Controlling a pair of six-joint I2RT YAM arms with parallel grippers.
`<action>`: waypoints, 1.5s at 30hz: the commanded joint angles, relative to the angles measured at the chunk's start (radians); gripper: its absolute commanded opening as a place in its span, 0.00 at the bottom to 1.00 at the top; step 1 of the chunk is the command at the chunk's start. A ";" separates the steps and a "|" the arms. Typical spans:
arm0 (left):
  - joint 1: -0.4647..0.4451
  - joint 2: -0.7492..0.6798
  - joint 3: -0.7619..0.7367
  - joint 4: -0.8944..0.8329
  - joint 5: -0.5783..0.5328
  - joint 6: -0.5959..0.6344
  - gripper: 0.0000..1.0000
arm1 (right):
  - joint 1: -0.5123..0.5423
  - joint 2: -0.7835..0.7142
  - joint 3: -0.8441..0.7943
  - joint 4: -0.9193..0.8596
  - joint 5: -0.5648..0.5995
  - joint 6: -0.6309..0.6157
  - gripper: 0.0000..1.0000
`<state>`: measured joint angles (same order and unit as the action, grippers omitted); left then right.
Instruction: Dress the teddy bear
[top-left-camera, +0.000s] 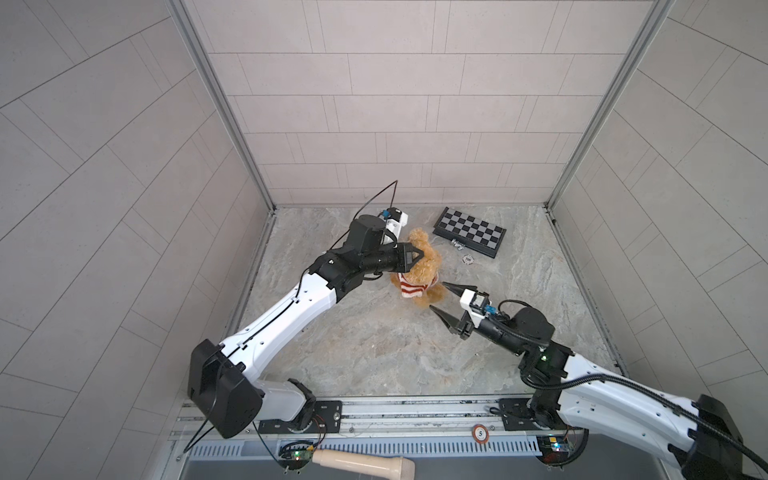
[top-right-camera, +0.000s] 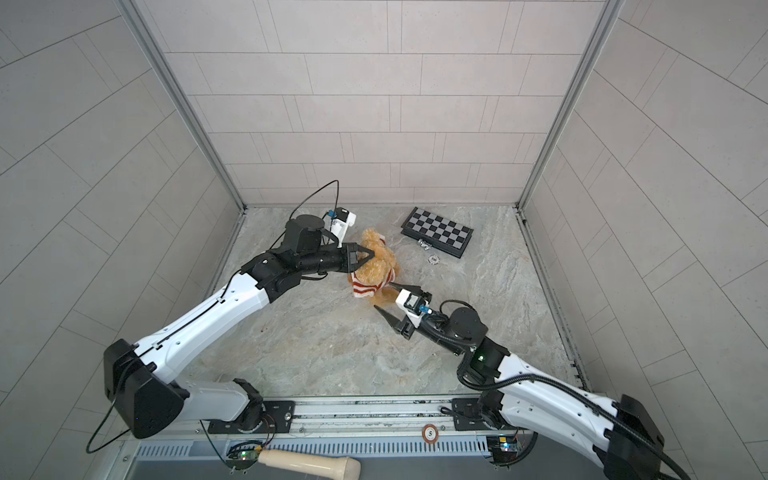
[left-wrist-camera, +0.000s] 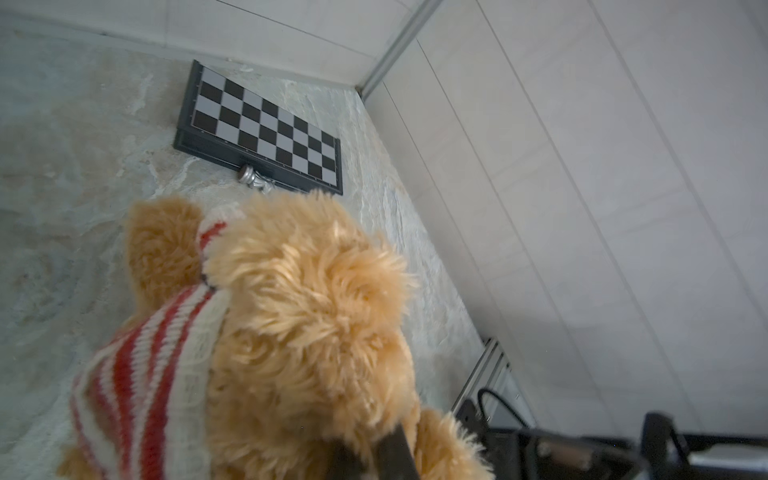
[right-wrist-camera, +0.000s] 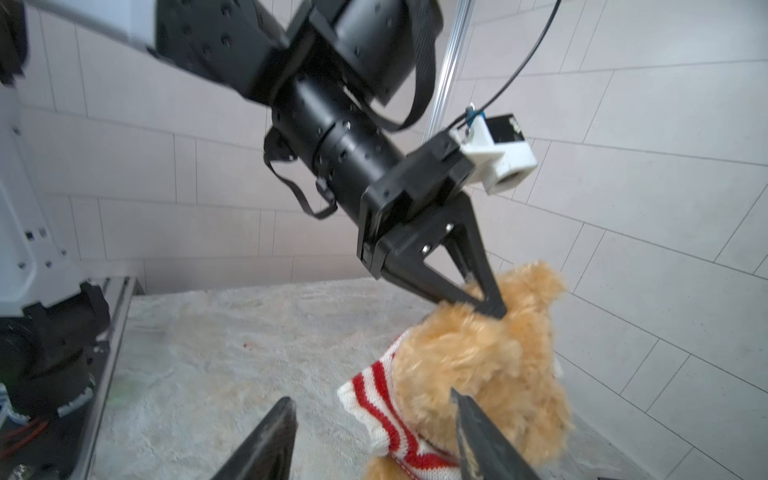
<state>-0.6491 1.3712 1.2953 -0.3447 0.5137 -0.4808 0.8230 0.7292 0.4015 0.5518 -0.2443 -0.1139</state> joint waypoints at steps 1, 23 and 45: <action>-0.062 -0.007 0.124 -0.232 0.163 0.334 0.00 | -0.121 -0.028 -0.037 -0.073 -0.104 0.091 0.67; -0.132 0.142 0.428 -0.884 0.245 0.841 0.00 | -0.237 0.099 0.028 -0.033 -0.495 -0.030 0.69; -0.174 0.176 0.449 -0.912 0.170 0.872 0.00 | -0.032 0.101 0.067 -0.146 -0.320 -0.272 0.67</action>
<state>-0.8146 1.5425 1.7275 -1.3197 0.6582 0.3752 0.7612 0.8886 0.4896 0.3824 -0.6270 -0.3119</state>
